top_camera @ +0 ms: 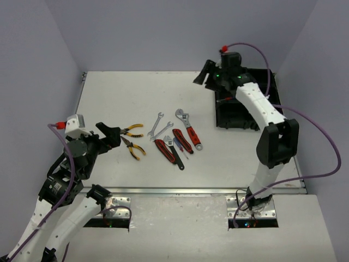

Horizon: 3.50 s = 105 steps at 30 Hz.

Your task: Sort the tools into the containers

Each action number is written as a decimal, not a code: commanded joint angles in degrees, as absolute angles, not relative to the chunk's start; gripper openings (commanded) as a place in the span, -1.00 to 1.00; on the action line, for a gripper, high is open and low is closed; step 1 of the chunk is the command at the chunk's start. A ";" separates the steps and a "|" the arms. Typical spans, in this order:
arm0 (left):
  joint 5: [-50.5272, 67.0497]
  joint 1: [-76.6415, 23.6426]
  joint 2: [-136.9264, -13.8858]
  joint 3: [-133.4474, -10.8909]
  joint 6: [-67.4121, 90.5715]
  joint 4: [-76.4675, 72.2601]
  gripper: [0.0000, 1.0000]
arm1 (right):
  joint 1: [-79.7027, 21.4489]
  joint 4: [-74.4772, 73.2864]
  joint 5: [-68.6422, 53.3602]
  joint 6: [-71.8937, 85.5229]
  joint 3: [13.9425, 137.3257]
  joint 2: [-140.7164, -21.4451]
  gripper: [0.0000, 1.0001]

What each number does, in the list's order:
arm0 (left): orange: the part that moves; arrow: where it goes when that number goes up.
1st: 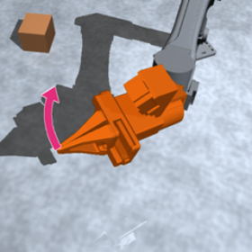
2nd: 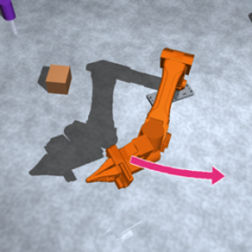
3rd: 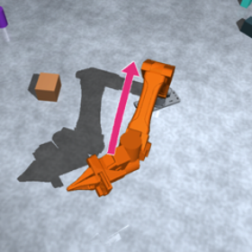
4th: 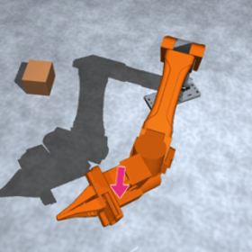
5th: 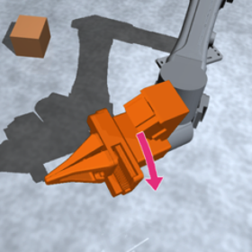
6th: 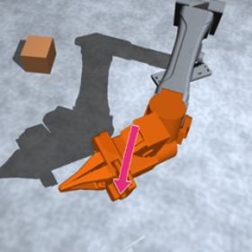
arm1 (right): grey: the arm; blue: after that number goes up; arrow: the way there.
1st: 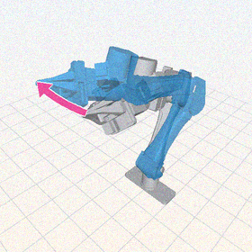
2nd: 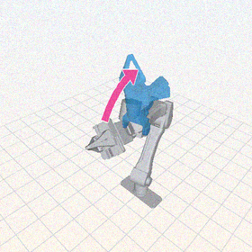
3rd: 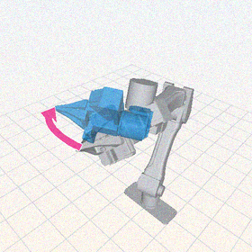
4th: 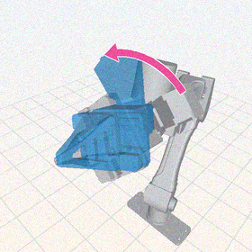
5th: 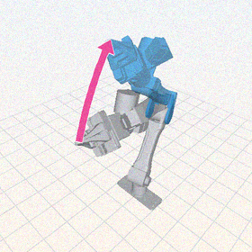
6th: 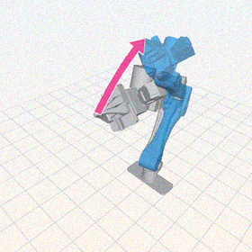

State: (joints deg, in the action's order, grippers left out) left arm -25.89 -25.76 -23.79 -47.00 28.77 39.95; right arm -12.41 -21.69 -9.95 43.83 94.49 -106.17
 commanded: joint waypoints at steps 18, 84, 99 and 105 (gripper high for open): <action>-25.49 -25.05 -23.87 -46.93 28.39 37.52 1.00 | -47.72 -39.02 12.91 22.13 86.84 -115.55 -0.24; -25.93 -25.05 -20.74 -46.58 28.65 37.44 1.00 | 6.68 -18.91 -1.84 76.82 90.97 -114.96 0.10; -26.22 -24.96 -27.45 -46.97 28.74 37.76 1.00 | -8.43 -22.25 -10.23 41.31 97.51 -107.84 0.70; -30.49 -24.96 -39.68 -49.92 35.34 42.80 1.00 | -24.63 -29.02 10.19 27.35 87.23 -95.00 0.98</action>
